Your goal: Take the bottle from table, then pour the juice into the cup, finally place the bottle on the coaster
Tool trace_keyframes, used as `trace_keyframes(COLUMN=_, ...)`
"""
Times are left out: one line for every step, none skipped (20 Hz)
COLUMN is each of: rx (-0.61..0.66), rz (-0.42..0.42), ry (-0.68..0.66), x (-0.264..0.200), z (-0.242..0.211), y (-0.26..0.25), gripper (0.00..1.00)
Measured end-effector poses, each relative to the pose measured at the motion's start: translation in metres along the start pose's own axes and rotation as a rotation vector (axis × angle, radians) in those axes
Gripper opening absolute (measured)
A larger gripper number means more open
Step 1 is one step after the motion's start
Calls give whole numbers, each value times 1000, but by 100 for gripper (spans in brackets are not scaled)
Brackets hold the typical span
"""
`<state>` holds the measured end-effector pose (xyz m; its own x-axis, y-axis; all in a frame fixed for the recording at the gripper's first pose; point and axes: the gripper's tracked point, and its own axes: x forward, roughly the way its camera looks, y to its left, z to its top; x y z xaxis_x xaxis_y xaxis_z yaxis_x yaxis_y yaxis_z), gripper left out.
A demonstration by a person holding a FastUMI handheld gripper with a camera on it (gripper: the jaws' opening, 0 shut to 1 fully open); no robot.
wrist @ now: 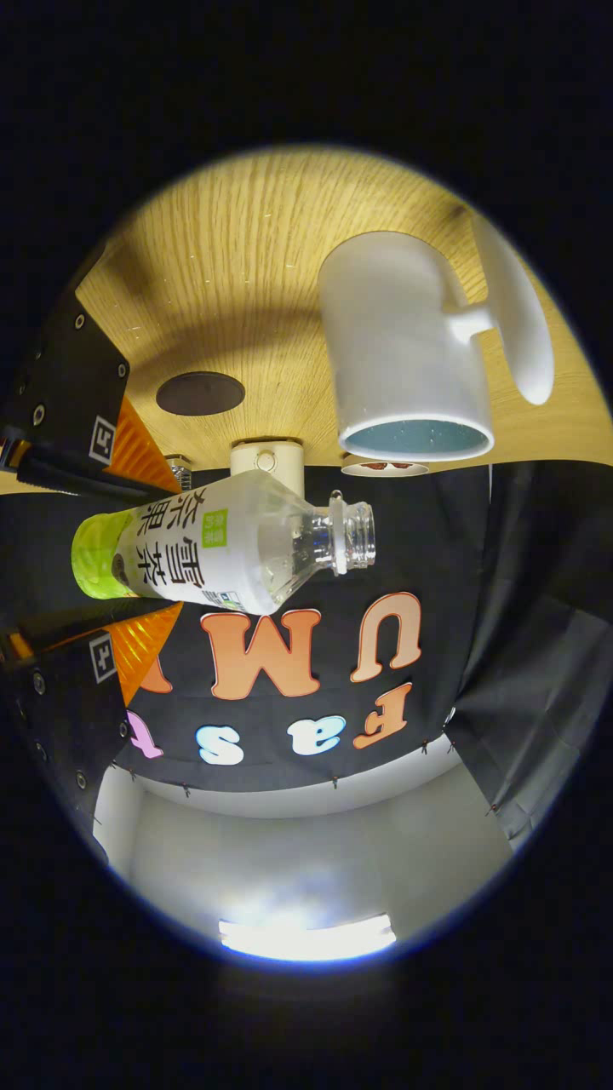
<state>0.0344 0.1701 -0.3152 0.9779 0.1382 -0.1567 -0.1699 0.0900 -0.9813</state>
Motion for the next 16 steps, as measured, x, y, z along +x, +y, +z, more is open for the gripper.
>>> trace_keyframes(rx=-13, rz=-2, ry=-5, x=0, z=1, y=-1, gripper=57)
trace_keyframes(rx=-23, rz=-5, ry=-9, x=1, z=1, y=-1, gripper=57)
trace_keyframes(rx=-34, rz=-8, ry=-13, x=1, z=1, y=-1, gripper=57)
trace_keyframes(rx=-45, rz=-13, ry=-16, x=1, z=2, y=-3, gripper=57)
trace_keyframes(rx=-55, rz=-15, ry=-17, x=1, z=1, y=-3, gripper=57)
trace_keyframes(rx=-61, rz=-18, ry=-18, x=0, z=3, y=-3, gripper=57)
trace_keyframes(rx=-66, rz=-21, ry=-18, x=1, z=2, y=-4, gripper=57)
trace_keyframes(rx=-71, rz=-23, ry=-19, x=2, z=2, y=-4, gripper=57)
trace_keyframes(rx=-76, rz=-27, ry=-18, x=2, z=1, y=-5, gripper=57)
trace_keyframes(rx=-82, rz=-31, ry=-20, x=2, z=2, y=-5, gripper=57)
trace_keyframes(rx=-87, rz=-35, ry=-21, x=3, z=1, y=-5, gripper=57)
trace_keyframes(rx=-92, rz=-37, ry=-22, x=3, z=2, y=-6, gripper=57)
trace_keyframes(rx=-96, rz=-41, ry=-23, x=3, z=3, y=-7, gripper=57)
trace_keyframes(rx=-100, rz=-43, ry=-25, x=2, z=4, y=-7, gripper=57)
trace_keyframes(rx=-103, rz=-48, ry=-27, x=2, z=4, y=-7, gripper=57)
trace_keyframes(rx=-107, rz=-52, ry=-29, x=1, z=5, y=-7, gripper=57)
